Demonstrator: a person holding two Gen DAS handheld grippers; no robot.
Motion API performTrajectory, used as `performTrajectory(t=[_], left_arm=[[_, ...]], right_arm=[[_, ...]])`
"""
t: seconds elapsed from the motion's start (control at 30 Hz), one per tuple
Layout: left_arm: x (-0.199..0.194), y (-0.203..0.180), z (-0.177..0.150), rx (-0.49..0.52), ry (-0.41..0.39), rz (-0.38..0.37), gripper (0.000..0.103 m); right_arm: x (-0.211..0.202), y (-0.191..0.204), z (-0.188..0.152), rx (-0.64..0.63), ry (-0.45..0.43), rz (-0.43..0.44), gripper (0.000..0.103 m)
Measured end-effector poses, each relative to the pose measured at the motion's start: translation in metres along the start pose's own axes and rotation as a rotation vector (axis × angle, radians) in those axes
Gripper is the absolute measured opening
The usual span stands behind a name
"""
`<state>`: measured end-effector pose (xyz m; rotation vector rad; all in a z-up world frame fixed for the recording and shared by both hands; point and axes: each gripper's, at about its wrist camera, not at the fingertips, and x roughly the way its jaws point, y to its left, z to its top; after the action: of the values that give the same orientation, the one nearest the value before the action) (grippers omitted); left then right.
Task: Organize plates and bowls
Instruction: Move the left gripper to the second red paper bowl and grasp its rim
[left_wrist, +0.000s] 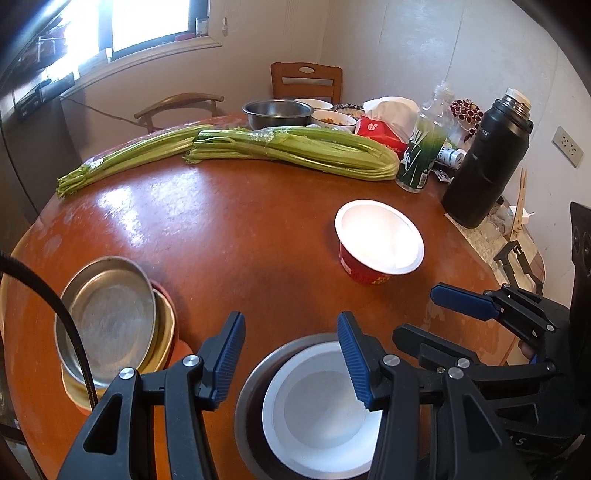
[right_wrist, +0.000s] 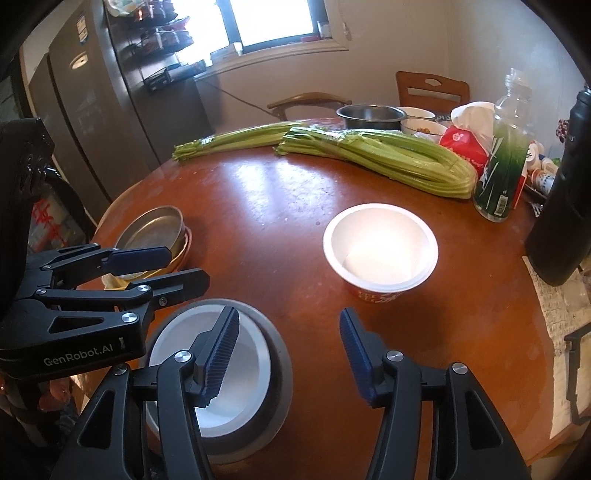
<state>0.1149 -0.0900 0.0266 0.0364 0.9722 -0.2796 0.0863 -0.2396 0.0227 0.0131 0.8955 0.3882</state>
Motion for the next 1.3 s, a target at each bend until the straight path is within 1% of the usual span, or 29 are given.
performTrajectory(t=[0.1,0.3,0.37,0.5,0.8,0.97,1.1,1.2,1.3], left_arm=[[0.005,-0.002,0.009,0.010,0.004,-0.006,0.052],[0.022,-0.013,0.030,0.042,0.017,-0.027,0.052],[0.029,-0.018,0.037,0.057,0.022,-0.030,0.052],[0.046,-0.024,0.047,0.068,0.049,-0.043,0.052],[0.065,-0.030,0.063,0.075,0.069,-0.064,0.052],[0.079,-0.034,0.066,0.075,0.091,-0.093,0.052],[0.090,-0.038,0.067,0.072,0.112,-0.102,0.052],[0.098,-0.039,0.068,0.062,0.125,-0.114,0.052],[0.106,-0.037,0.069,0.039,0.142,-0.158,0.052]], right_arm=[[0.000,-0.009,0.005,0.017,-0.010,-0.018,0.059],[0.003,-0.035,0.013,0.068,-0.020,-0.085,0.060],[0.007,-0.045,0.015,0.090,-0.013,-0.115,0.060],[0.018,-0.063,0.019,0.126,0.007,-0.144,0.060],[0.032,-0.084,0.021,0.172,0.028,-0.149,0.060],[0.043,-0.091,0.022,0.185,0.044,-0.156,0.060],[0.051,-0.095,0.022,0.186,0.061,-0.160,0.060],[0.056,-0.095,0.021,0.183,0.059,-0.150,0.060],[0.061,-0.092,0.021,0.168,0.058,-0.132,0.059]])
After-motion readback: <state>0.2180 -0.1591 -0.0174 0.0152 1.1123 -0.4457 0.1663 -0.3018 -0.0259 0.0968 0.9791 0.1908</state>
